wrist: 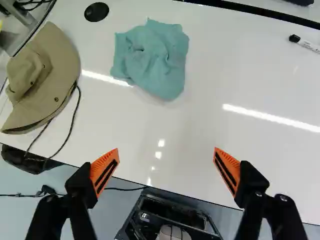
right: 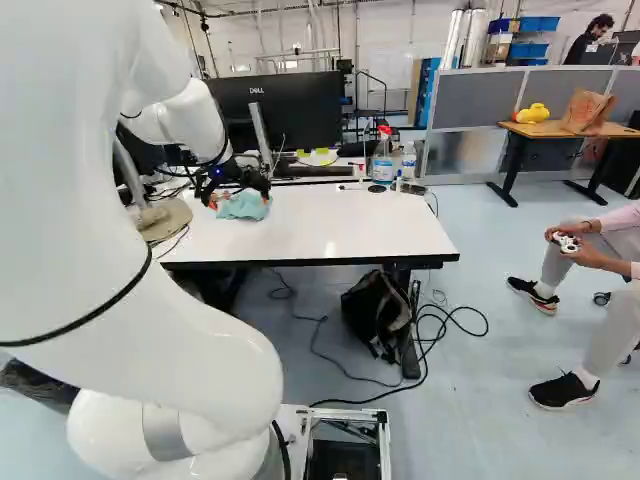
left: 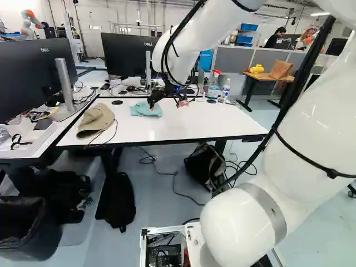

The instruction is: Clean the table with the green towel

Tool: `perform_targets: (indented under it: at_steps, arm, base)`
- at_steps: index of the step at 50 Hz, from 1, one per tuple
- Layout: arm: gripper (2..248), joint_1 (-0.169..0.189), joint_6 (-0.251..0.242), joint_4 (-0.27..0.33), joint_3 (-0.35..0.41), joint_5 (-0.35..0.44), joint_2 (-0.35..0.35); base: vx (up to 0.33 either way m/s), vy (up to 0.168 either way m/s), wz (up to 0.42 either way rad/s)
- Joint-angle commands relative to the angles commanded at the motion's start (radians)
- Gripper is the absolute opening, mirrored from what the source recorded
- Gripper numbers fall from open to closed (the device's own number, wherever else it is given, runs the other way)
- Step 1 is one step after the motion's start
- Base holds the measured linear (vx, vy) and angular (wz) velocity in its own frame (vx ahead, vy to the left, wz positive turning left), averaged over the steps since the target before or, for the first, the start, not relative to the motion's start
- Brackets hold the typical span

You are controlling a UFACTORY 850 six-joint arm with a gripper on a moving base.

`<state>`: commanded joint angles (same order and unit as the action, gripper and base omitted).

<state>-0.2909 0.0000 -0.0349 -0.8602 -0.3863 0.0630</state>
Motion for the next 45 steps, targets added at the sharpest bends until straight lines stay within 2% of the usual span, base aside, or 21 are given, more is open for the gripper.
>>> perform_targets:
  at_steps: [23,45]
  arm:
    - [247,0.008,0.0,0.001,0.021,0.034,0.006]
    - [247,0.028,0.0,0.003,0.075,0.122,0.021]
  base:
    - [0.0,0.0,0.0]
    - [0.0,0.0,0.0]
